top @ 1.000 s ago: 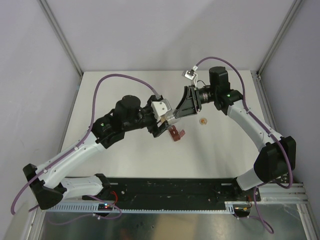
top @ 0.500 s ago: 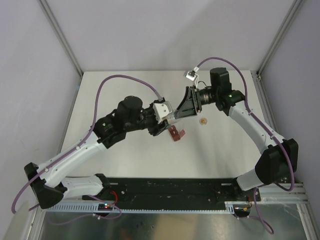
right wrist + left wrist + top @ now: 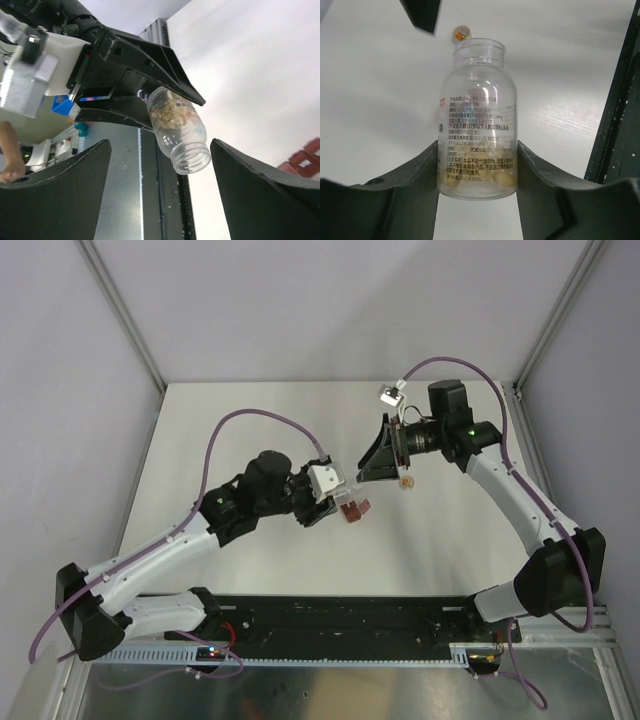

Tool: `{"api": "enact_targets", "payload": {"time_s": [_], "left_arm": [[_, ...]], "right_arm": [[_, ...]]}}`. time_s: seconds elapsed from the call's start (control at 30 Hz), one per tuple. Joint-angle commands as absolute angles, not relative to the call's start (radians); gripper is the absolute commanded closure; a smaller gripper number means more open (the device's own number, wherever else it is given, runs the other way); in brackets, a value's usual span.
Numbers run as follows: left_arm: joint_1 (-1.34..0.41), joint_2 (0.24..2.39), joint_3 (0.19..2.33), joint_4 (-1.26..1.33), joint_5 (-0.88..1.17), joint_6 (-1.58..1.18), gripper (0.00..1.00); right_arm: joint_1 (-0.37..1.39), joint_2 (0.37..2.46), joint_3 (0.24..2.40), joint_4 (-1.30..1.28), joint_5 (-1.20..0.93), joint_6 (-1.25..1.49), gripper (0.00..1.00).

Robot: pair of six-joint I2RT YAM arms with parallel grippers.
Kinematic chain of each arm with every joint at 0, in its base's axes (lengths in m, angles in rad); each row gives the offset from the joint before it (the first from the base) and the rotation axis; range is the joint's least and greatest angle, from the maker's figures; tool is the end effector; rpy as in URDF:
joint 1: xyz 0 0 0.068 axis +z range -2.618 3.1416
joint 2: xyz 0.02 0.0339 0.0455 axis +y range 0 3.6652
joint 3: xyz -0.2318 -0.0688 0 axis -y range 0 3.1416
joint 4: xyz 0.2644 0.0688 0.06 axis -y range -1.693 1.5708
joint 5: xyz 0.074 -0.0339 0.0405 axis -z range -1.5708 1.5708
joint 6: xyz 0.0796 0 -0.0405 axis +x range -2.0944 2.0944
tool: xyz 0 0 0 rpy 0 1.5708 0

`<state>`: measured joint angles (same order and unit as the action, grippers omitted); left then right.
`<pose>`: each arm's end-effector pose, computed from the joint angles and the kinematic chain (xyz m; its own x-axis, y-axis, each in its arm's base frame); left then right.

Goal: Sort the pills into containers

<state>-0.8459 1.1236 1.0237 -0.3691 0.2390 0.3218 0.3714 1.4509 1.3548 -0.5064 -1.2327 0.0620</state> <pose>0.2006 -0.2549 0.2874 -0.0100 0.4747 -0.8801 0.9176 0.3542 0.1806 0.2932 0.1948 0.3211 -0.5794 -0.2036 -0.7892 -0.8103 0.0397 0.5846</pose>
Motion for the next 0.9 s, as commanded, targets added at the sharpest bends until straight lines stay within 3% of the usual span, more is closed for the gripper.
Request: {"api": "enact_targets", "payload": {"time_s": [0.0, 0.53, 0.87], "left_arm": [[-0.838, 1.08, 0.952, -0.256, 0.241, 0.314, 1.0], [-0.823, 1.151, 0.645, 0.147, 0.155, 0.292, 1.0], [-0.821, 1.288, 0.667, 0.145, 0.143, 0.262, 1.0]], "right_arm": [[0.329, 1.39, 1.386, -0.597, -1.175, -0.066, 0.14], [0.206, 1.365, 1.353, -0.755, -1.06, -0.28, 0.1], [0.163, 1.346, 1.304, -0.77, -1.036, -0.321, 0.08]]}}
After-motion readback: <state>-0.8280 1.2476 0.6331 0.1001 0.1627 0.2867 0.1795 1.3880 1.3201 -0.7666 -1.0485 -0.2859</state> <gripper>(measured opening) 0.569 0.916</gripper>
